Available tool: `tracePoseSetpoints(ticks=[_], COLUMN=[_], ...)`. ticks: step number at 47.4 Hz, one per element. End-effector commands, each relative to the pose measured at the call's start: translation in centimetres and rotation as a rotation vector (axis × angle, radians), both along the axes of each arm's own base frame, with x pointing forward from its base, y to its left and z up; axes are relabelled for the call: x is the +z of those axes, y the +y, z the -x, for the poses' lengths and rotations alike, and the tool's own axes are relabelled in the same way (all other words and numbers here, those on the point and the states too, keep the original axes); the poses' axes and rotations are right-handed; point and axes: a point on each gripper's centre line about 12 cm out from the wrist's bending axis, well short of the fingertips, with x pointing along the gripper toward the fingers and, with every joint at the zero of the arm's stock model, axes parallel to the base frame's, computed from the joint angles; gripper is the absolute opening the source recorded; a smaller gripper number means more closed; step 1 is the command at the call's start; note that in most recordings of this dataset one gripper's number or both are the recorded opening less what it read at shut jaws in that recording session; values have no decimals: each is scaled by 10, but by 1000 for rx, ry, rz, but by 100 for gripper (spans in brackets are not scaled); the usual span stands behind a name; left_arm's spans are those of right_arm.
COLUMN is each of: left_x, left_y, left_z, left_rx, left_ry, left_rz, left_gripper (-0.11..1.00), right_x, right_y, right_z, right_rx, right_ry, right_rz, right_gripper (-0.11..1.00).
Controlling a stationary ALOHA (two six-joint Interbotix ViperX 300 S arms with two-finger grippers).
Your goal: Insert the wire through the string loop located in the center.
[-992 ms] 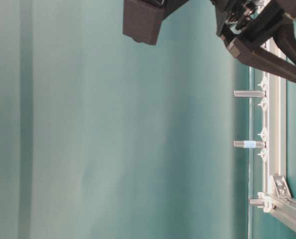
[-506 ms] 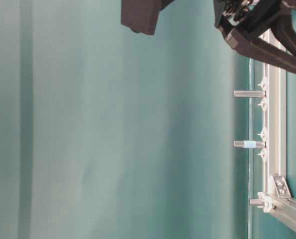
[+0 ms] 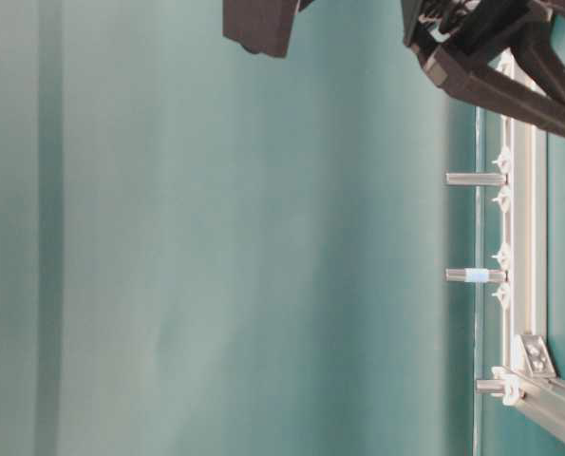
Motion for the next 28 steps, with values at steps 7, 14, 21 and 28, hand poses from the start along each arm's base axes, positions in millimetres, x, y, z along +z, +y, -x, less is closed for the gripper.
tracePoseSetpoints(ticks=[7,14,21,28], left_x=[-13,-22,-27,-29], left_y=[0,-2,-4,-5], left_z=[2,-3,-4,-2], left_rx=[10,15,8,4], left_ry=[24,32,44,52], left_rz=[3,8,8,7], left_gripper=[16,16,16,16], right_x=[13,14,15,14], right_y=[0,0,0,0], right_z=[-4,-4,-4,-3], right_rx=[-1,-2,-3,-3], right_ry=[-43,-44,-33,-26], right_rz=[-4,-7,-5,-4], right_gripper=[84,84,84,84])
